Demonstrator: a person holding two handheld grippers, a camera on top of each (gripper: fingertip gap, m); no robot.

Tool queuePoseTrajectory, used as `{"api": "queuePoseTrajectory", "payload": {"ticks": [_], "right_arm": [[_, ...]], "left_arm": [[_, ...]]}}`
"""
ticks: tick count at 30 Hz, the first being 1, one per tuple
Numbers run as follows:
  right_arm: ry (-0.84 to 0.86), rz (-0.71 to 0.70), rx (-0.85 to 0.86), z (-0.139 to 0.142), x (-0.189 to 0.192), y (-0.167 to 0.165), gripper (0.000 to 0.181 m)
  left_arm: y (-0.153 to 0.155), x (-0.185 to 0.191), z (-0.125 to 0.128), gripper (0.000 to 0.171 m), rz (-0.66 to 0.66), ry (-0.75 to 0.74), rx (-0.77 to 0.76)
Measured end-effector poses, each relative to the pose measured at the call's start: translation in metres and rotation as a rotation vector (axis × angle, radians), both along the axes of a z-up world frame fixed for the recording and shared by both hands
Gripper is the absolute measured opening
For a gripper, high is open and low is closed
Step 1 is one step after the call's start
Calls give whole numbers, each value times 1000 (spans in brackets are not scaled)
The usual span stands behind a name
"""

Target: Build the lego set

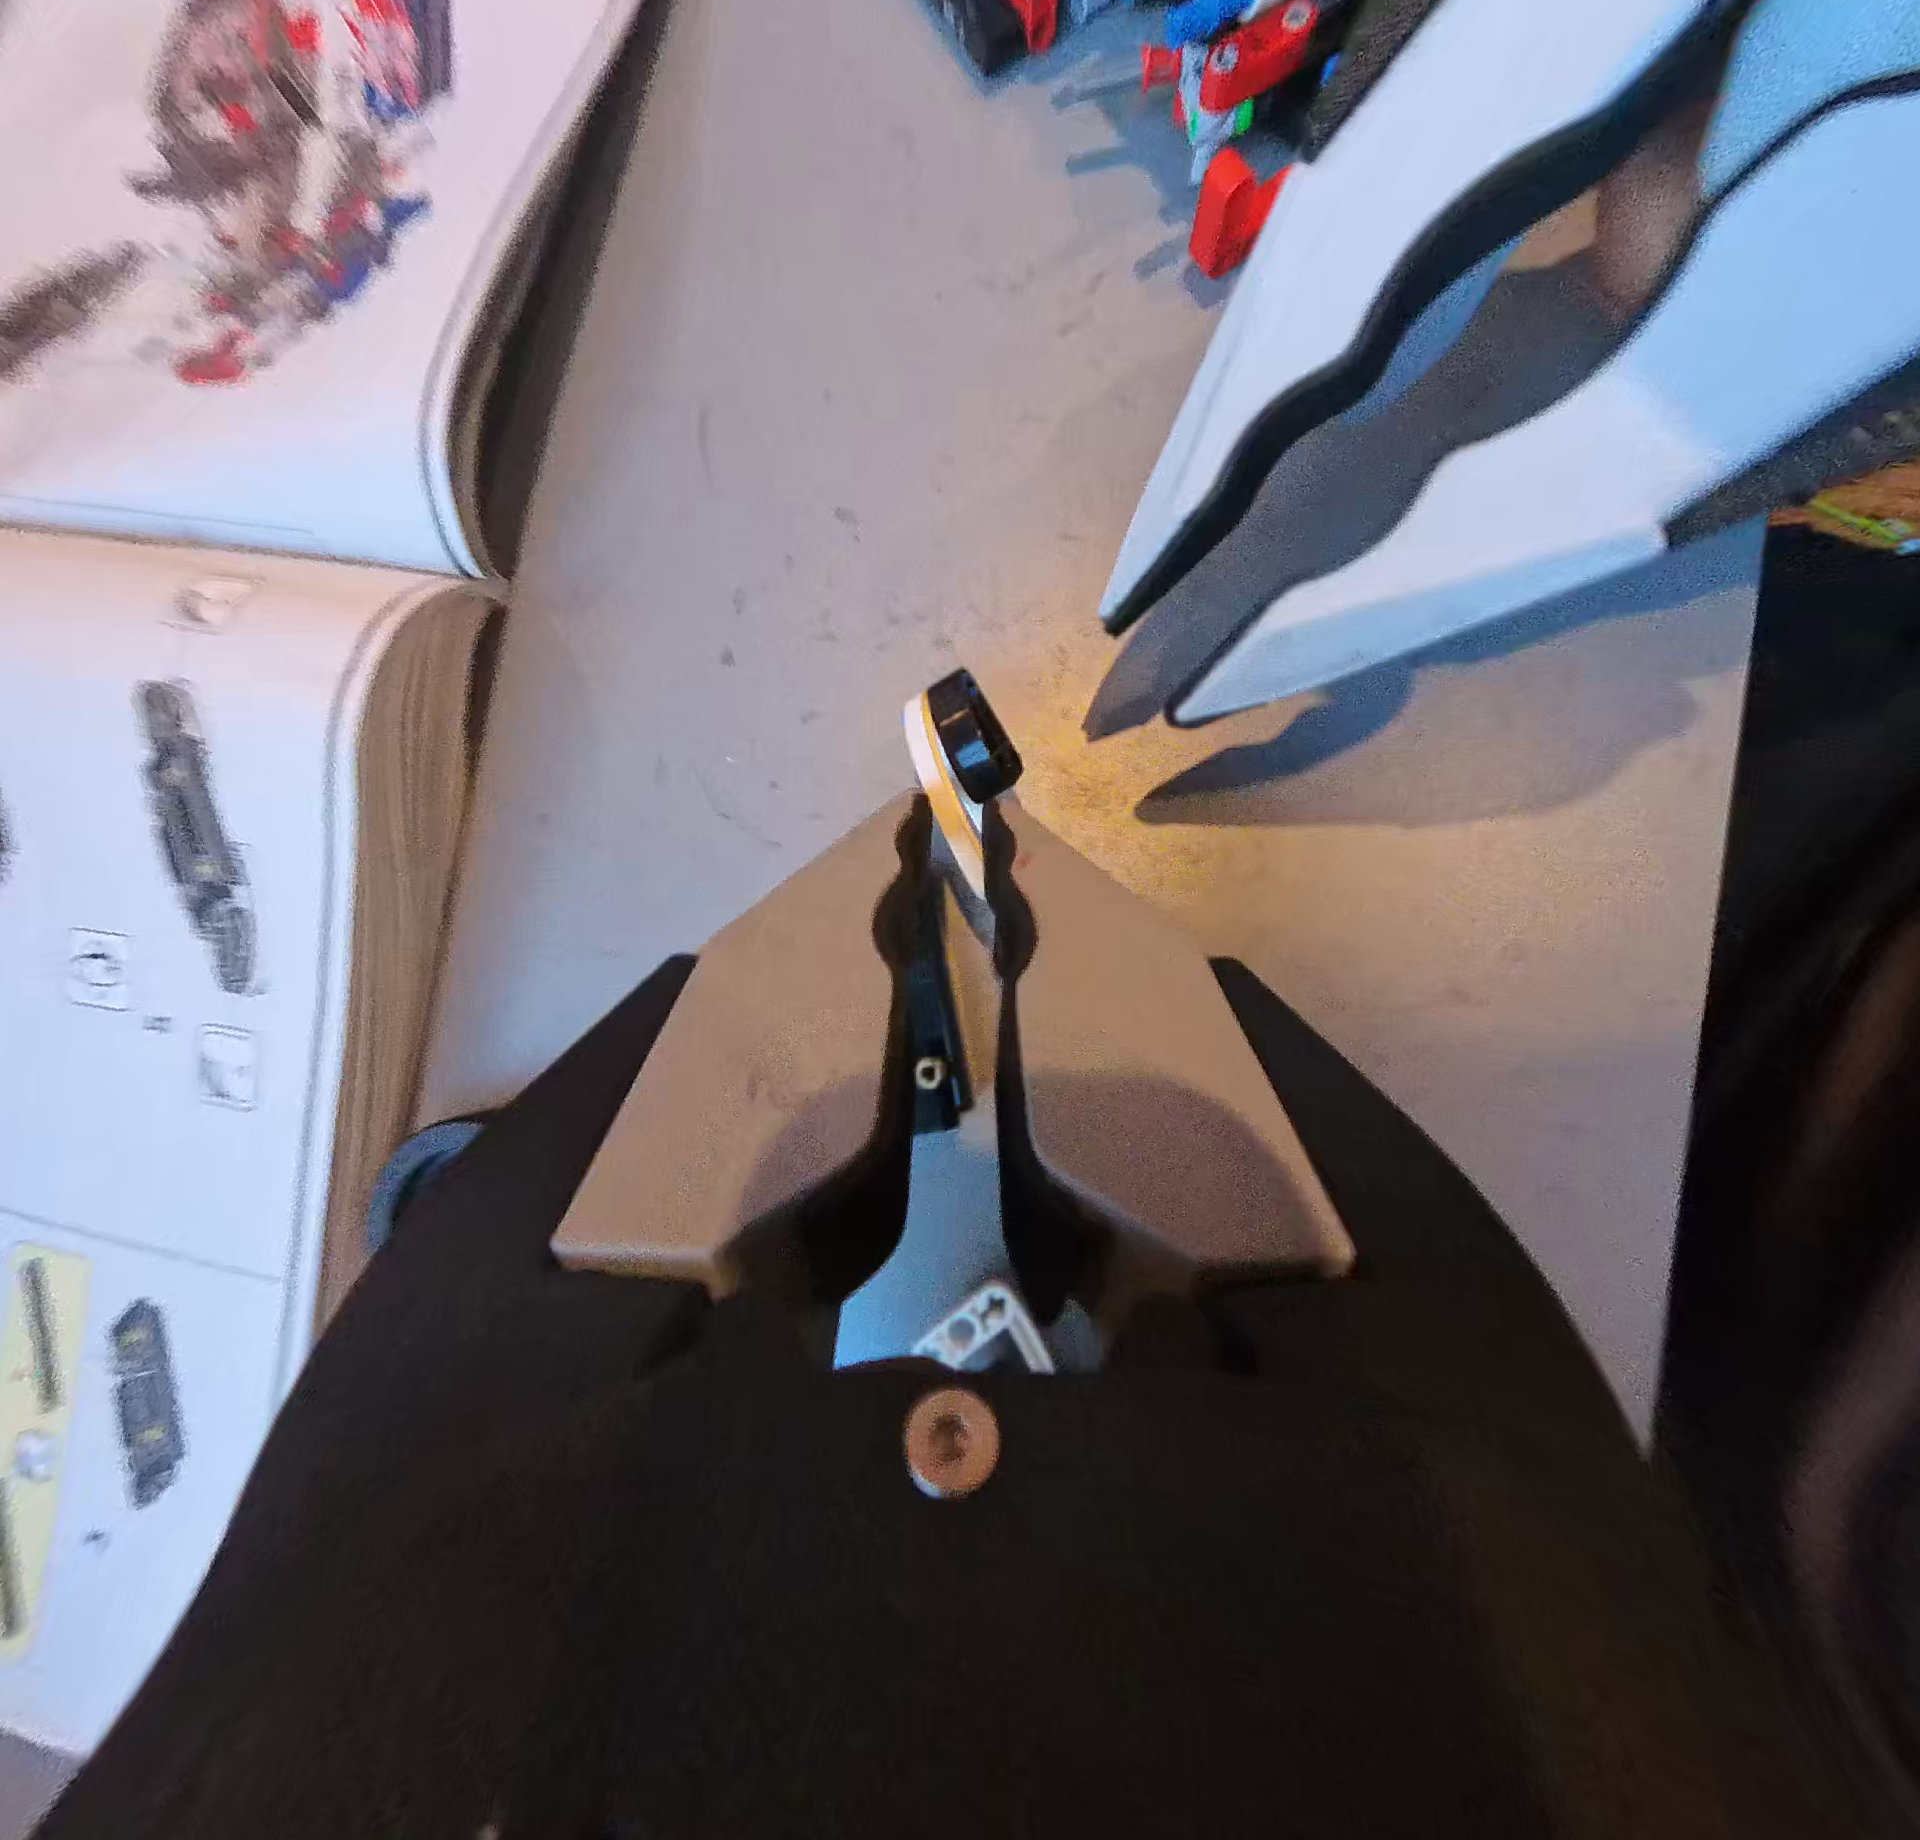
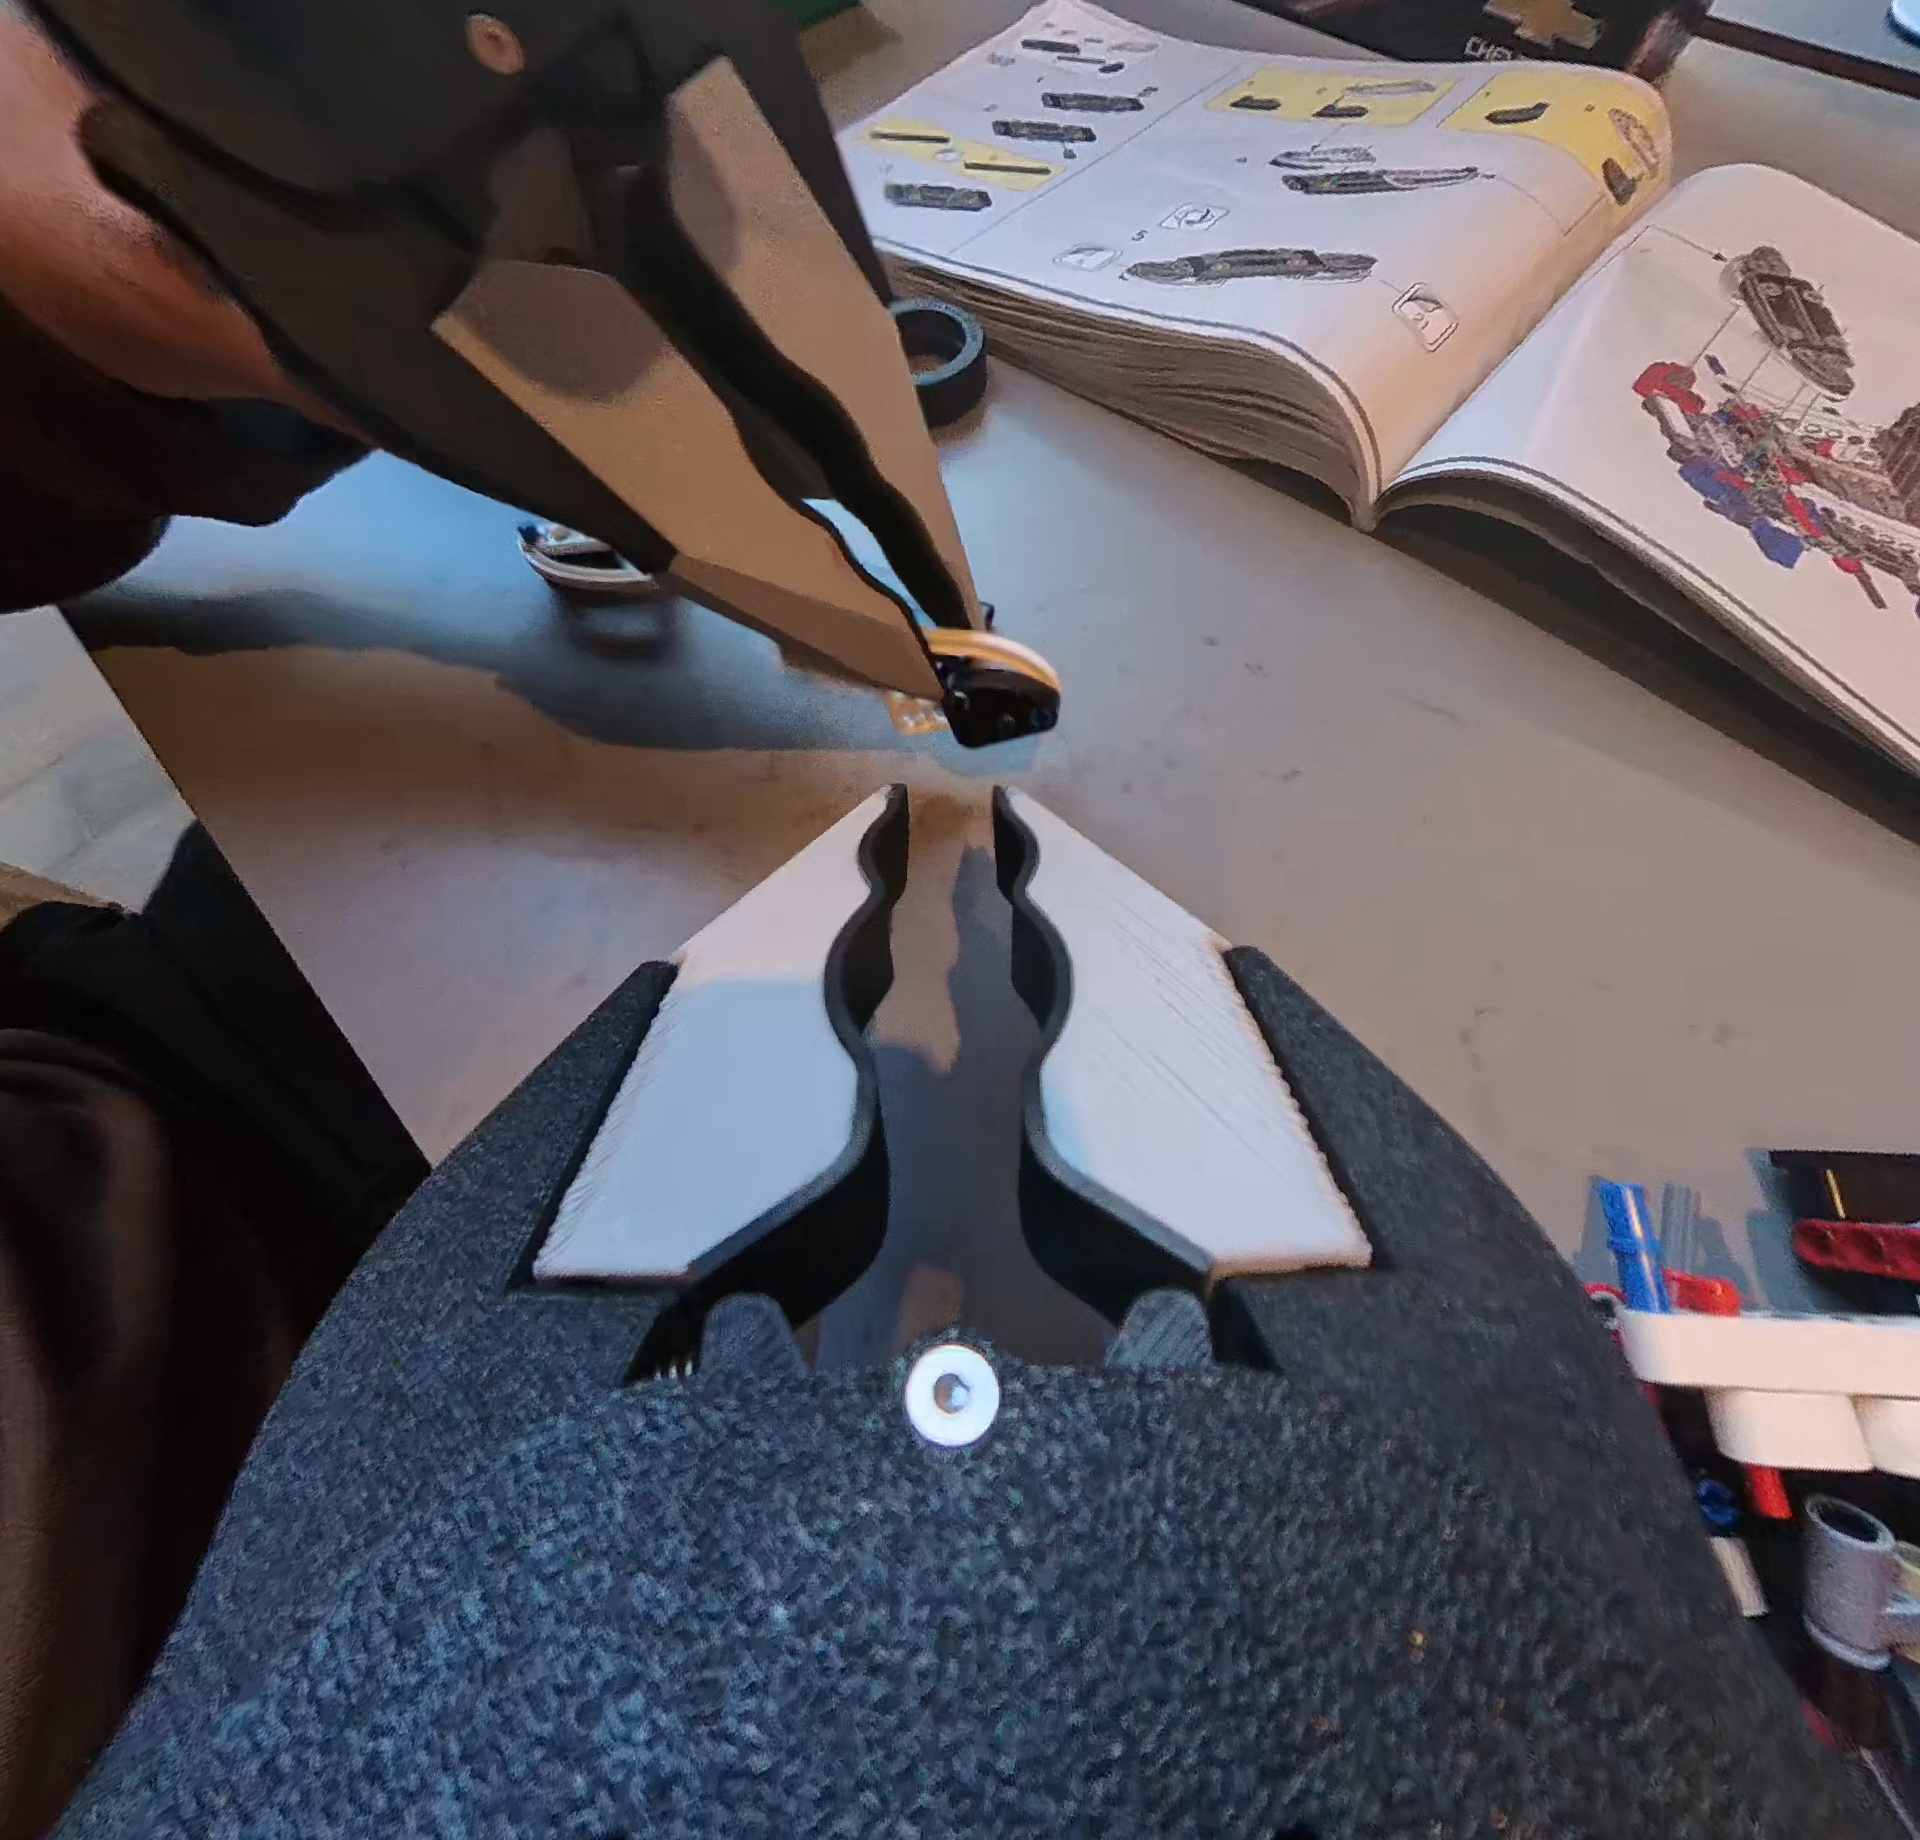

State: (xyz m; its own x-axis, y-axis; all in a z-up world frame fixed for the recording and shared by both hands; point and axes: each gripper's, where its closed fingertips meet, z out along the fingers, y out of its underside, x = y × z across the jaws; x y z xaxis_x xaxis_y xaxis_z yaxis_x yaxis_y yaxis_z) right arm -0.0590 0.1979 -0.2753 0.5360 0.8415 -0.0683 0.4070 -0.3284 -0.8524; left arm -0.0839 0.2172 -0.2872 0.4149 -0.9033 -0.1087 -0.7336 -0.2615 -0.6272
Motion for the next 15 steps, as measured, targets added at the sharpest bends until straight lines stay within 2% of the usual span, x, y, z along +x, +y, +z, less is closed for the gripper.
{"api": "queuePoseTrajectory", "payload": {"ticks": [4,9,11,15], "right_arm": [[66,5,-6,8,1,0,19],[189,85,46,31,-8,-9,26],[251,121,72,43,-13,-12,34],[285,151,104,57,-14,-9,45]], "left_arm": [[4,-7,31,6,-111,-23,281],[-20,-1,66,4,-389,-89,610],[-24,-1,76,3,-427,-101,691],[-33,-2,86,2,-494,-134,737]]}}
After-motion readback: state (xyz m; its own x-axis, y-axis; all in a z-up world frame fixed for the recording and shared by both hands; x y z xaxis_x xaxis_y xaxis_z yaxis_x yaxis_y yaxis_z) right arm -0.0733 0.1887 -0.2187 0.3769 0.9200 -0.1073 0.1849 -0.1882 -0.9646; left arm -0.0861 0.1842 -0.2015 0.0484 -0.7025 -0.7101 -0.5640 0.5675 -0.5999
